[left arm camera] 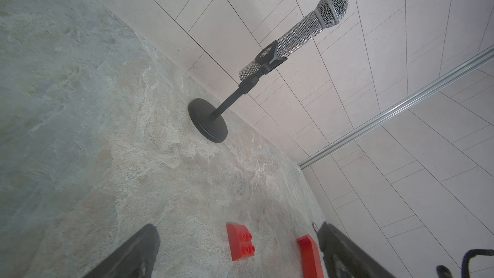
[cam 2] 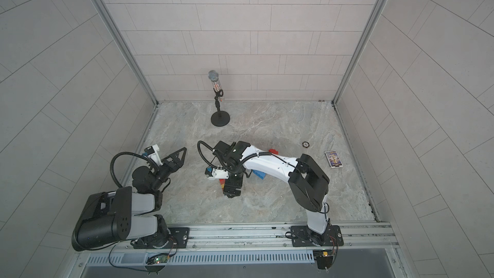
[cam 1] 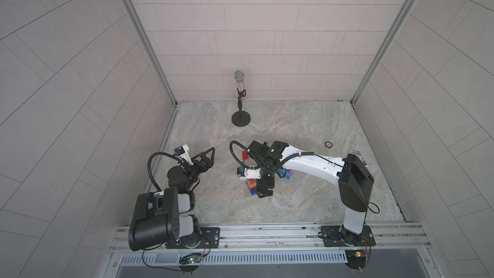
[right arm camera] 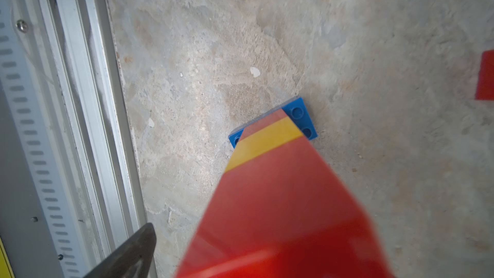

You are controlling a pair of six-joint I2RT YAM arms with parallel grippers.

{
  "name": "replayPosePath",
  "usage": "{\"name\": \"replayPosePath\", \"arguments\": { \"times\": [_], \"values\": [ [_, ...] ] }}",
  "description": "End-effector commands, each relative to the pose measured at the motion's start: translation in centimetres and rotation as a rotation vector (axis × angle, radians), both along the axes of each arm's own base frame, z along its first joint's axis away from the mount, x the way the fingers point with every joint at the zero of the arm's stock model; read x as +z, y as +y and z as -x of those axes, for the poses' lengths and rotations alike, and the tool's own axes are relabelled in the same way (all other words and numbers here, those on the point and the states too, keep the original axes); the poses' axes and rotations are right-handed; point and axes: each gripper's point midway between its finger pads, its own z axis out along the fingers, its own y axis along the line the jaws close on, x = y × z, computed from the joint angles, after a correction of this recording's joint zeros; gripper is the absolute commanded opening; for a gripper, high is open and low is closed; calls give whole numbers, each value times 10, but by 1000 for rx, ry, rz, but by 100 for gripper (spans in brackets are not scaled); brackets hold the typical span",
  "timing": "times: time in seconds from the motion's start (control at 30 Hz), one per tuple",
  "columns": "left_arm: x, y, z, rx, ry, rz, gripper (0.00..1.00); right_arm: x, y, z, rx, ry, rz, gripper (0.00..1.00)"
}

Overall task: Assemble the number 1 with lego
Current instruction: Assemble the lego brick with the lego brick, then pick up the lego brick from the center of the board.

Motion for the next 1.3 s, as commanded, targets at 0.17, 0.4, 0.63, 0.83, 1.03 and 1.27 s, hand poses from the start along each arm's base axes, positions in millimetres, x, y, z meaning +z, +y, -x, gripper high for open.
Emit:
{"name": "replayPosePath", "arguments": {
  "times": [0.17,0.4,0.63,0.83,1.03,1.27],
  "values": [
    [14,-2,-1,-13,-57,-10,100,53,-4,-17,-60,-143,-91,100],
    [14,-2,-2,-13,-56,-9,100,115,6,-87,-398,-385,-357,99],
    [13,-2,-2,-15,-54,-8,100,103,26,-151,-763,-259,-417,77],
    [13,-2,-2,-14,-53,-8,100,29,35,-180,-1083,-176,-302,79],
    [14,-2,-2,-16,-56,-9,100,-15,41,-185,-1180,-205,-230,71],
    [14,-2,-3,-20,-55,-7,100,-34,61,-189,-1163,-187,-194,71]
  ]
}}
